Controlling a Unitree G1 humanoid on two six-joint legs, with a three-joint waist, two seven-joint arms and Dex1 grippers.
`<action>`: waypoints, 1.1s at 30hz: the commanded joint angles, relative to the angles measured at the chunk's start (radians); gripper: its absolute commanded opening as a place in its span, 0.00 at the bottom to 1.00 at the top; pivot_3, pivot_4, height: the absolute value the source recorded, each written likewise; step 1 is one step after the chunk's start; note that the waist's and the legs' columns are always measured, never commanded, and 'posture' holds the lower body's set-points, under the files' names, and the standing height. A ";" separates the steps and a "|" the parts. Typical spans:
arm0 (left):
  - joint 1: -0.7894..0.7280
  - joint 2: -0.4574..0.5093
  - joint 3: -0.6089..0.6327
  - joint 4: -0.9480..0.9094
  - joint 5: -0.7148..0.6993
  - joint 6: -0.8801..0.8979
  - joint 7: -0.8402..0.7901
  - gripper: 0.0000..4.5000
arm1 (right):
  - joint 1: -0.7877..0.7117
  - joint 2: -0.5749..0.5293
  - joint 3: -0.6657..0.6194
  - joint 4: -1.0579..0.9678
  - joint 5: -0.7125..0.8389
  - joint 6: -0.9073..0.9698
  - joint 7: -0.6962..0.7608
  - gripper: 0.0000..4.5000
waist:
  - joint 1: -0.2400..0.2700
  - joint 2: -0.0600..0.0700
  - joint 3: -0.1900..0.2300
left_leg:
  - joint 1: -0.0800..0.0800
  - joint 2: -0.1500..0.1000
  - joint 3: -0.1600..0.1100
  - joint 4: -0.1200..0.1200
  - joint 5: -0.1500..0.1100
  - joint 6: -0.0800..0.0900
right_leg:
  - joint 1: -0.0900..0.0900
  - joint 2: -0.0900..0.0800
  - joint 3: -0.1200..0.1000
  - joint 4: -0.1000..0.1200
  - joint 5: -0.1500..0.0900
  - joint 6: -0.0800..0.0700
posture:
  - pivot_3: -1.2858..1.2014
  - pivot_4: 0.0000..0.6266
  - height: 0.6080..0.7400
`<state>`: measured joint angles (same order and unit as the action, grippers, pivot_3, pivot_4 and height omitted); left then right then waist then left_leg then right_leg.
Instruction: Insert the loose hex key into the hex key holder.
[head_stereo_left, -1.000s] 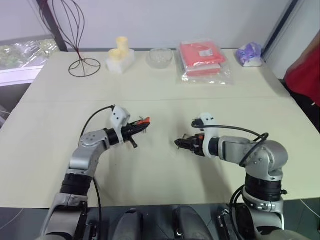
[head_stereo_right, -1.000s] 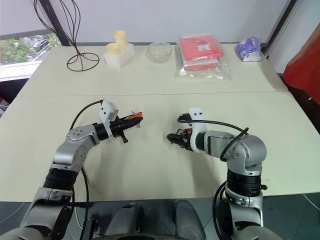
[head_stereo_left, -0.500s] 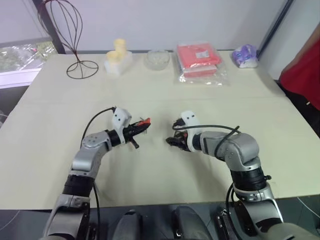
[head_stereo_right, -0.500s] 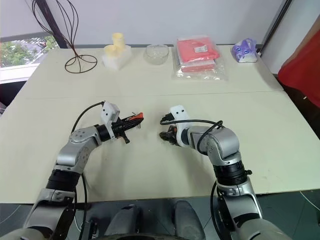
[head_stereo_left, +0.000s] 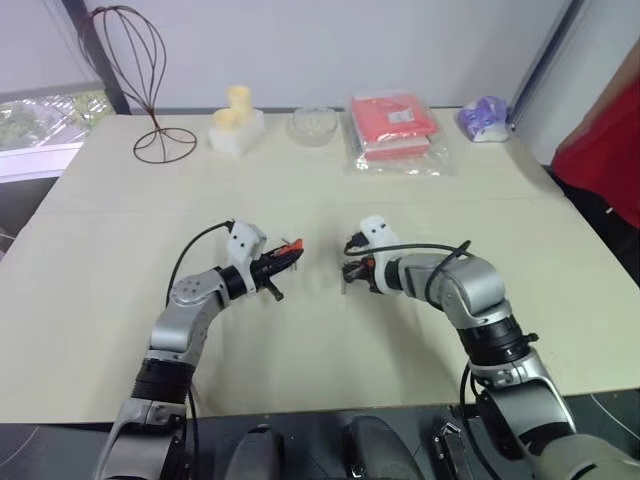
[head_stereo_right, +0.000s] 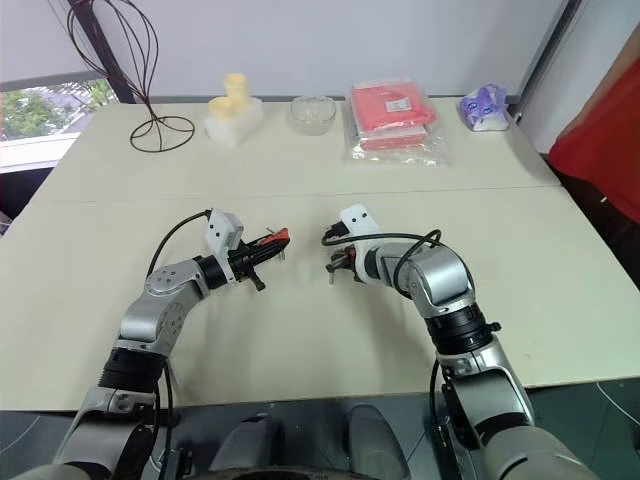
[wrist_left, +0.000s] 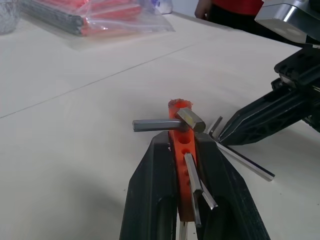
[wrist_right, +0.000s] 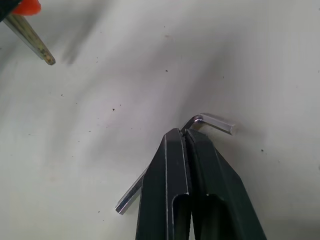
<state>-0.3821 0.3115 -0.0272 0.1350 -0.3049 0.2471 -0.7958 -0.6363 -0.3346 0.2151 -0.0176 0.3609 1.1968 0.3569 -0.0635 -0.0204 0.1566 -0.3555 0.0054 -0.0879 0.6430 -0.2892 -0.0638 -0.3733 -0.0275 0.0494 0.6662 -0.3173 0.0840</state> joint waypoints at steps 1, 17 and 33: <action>-0.008 -0.007 -0.005 -0.013 0.003 -0.029 0.003 0.00 | 0.037 -0.001 0.057 0.120 -0.040 0.057 0.003 0.32 | 0.006 0.001 0.000 | 0.000 0.000 0.000 0.000 0.000 0.000 | 0.000 0.000 0.000 0.000 0.000 0.000 | 0.52 0.24 1.00; -0.018 -0.028 0.003 0.027 0.022 -0.064 0.023 0.00 | 0.104 0.016 0.202 0.107 -0.086 0.079 0.060 0.23 | 0.006 -0.001 -0.010 | 0.001 0.001 0.000 -0.003 0.000 0.000 | 0.000 0.000 0.000 -0.002 0.000 0.000 | 0.52 0.24 1.00; -0.054 0.056 0.019 0.029 -0.017 -0.018 -0.075 0.00 | -0.127 0.076 -0.091 0.122 -0.129 -0.354 0.032 0.00 | -0.002 0.005 -0.005 | 0.002 0.002 0.001 -0.012 0.000 0.000 | -0.002 0.001 0.000 -0.009 0.002 -0.003 | 0.52 0.24 1.00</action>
<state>-0.4066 0.3368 -0.0238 0.1841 -0.2901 0.2123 -0.8248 -0.6927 -0.2599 0.2259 0.1260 0.2192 0.9507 0.4035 -0.0651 -0.0150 0.1516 -0.3569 0.0070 -0.0870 0.6317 -0.2884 -0.0649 -0.3783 -0.0259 0.0494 0.6581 -0.3150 0.0806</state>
